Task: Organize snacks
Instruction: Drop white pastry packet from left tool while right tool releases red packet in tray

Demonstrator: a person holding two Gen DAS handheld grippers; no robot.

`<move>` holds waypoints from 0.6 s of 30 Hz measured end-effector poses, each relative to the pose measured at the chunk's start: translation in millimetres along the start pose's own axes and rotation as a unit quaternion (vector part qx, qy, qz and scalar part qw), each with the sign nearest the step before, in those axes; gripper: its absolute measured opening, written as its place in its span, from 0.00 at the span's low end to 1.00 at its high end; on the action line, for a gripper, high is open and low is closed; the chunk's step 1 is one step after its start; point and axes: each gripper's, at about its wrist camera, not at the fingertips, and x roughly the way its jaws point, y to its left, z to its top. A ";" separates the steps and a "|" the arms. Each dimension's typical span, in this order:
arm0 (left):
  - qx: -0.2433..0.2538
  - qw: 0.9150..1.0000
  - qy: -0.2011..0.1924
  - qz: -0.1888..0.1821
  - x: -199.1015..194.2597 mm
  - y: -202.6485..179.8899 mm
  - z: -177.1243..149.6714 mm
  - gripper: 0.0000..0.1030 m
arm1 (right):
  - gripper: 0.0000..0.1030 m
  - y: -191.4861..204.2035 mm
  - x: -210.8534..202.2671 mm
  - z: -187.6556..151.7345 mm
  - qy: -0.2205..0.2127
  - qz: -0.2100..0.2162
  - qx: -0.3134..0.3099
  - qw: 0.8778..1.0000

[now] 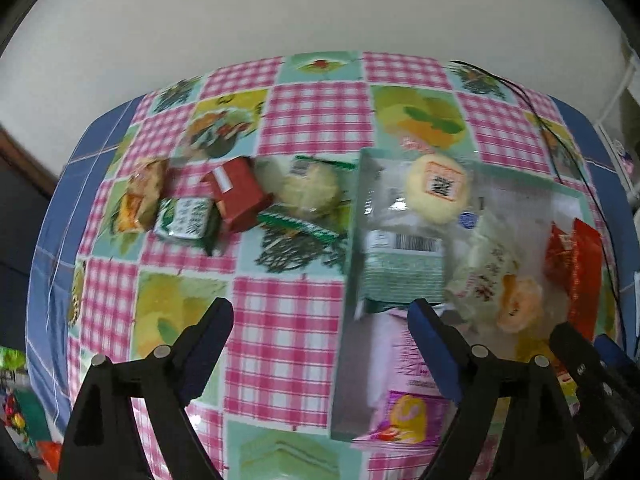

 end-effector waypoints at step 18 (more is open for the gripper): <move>-0.071 0.997 -0.008 0.019 -1.6 56.3 0.0 0.96 | 1.00 42.0 -13.7 -10.0 -0.014 -0.009 -0.047 0.999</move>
